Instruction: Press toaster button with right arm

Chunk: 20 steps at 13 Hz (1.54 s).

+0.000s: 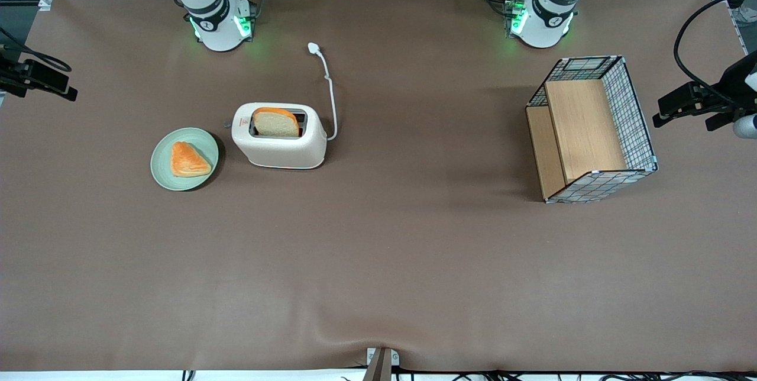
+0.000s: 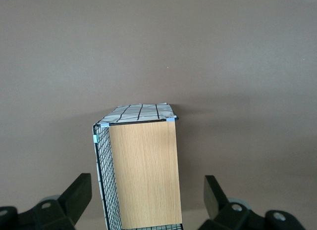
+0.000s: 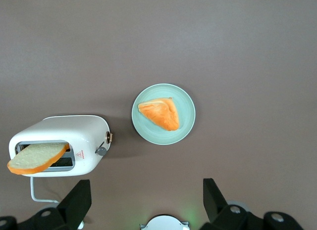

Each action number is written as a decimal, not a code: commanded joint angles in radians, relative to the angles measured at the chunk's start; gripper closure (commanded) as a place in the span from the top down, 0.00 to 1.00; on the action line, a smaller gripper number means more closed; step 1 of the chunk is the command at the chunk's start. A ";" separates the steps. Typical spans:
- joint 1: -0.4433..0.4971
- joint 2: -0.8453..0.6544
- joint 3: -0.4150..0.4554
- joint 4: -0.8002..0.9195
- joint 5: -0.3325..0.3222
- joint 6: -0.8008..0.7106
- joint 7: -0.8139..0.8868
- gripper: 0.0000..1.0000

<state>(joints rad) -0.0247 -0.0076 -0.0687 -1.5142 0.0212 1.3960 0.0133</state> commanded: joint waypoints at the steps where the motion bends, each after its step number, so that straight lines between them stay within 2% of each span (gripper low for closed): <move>1: 0.014 -0.020 -0.003 -0.012 -0.027 0.014 0.025 1.00; 20: 0.034 -0.040 -0.011 -0.006 -0.027 -0.015 0.060 1.00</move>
<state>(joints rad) -0.0153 -0.0291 -0.0683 -1.5133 0.0184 1.3901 0.0533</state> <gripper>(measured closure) 0.000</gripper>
